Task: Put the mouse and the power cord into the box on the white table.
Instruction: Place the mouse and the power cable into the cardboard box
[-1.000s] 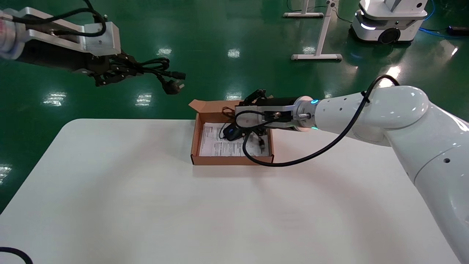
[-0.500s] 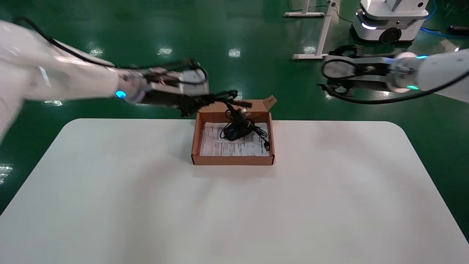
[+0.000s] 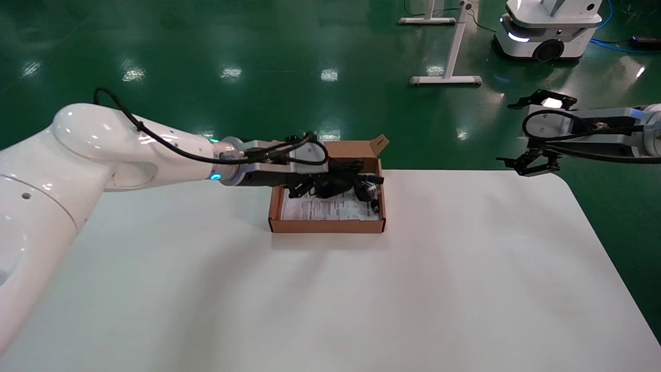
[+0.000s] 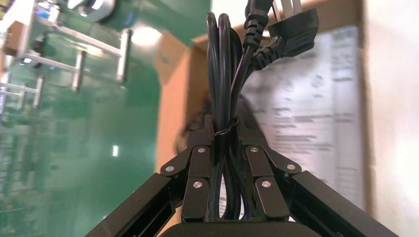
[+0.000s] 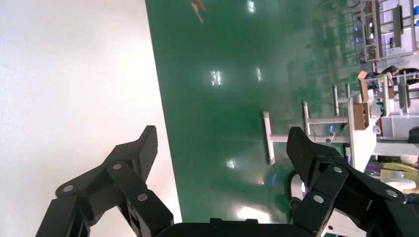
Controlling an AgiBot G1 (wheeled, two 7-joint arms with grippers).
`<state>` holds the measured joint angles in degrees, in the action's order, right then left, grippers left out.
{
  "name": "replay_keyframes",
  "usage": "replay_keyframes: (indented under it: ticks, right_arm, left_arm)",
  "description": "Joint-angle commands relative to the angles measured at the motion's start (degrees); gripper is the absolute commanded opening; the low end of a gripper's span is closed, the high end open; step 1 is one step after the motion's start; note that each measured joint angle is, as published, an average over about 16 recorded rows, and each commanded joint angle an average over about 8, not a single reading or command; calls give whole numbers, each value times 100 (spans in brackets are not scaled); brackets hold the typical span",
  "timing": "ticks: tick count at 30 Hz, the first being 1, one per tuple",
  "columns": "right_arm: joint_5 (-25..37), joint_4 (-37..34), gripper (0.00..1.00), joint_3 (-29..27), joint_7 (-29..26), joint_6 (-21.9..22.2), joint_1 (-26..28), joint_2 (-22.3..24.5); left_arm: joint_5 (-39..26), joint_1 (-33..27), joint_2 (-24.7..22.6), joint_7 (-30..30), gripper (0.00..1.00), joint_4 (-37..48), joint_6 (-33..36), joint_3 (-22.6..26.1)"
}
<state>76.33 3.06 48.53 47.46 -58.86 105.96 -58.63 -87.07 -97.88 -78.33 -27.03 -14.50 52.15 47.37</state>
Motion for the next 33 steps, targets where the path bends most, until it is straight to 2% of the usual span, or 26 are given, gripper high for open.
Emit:
replay_keyframes:
  ticks: [1, 2, 4, 14, 33]
  right_arm:
    - [-37, -64, 100, -25, -2, -41, 10, 42]
    - [-41, -76, 100, -27, 3, -54, 15, 50]
    - [-47, -93, 100, -29, 9, -70, 23, 61]
    - [-177, 170, 100, -150, -202, -166, -134, 135]
    - [-1225, 2375, 100, -1143, -2002, -973, -1514, 848]
  left_arm:
    - [-3, 62, 1, 95, 74, -89, 4, 110]
    - [-10, 80, 0, 115, 86, -103, -2, 143]
    - [-18, 107, -2, 140, 99, -123, -13, 184]
    - [81, 183, 130, 215, 100, -286, 81, 117]
    - [1443, 1238, 1399, 1316, 100, -1991, 1081, -889]
